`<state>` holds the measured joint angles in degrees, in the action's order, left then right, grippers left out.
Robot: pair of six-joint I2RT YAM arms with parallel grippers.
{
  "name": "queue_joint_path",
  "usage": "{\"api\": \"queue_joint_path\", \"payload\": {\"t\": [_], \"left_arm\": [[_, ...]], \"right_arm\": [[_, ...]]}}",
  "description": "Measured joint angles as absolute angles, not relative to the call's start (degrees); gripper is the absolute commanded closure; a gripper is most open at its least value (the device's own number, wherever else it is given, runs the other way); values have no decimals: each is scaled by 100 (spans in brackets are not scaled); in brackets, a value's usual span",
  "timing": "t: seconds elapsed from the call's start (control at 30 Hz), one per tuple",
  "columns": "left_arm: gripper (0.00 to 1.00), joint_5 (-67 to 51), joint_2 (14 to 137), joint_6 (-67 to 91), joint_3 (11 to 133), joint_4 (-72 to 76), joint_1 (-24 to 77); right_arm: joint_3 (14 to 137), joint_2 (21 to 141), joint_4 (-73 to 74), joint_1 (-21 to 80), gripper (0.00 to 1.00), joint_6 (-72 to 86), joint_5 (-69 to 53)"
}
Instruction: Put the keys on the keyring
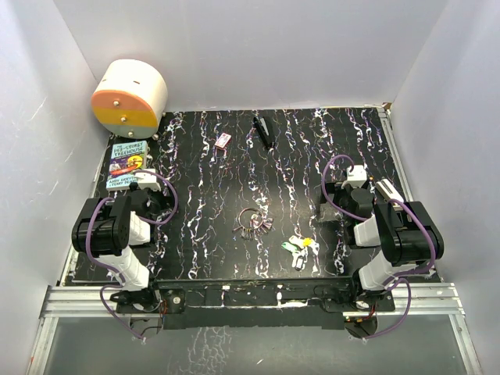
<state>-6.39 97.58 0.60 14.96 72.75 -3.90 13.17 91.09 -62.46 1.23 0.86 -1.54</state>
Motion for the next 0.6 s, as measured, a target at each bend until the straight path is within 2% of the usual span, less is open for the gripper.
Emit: {"api": "queue_joint_path", "payload": {"t": [0.6], "left_arm": [[3, -639, 9758, 60, 1496, 7273, -390]], "right_arm": [[1317, 9115, -6370, 123, 2, 27, -172]]}}
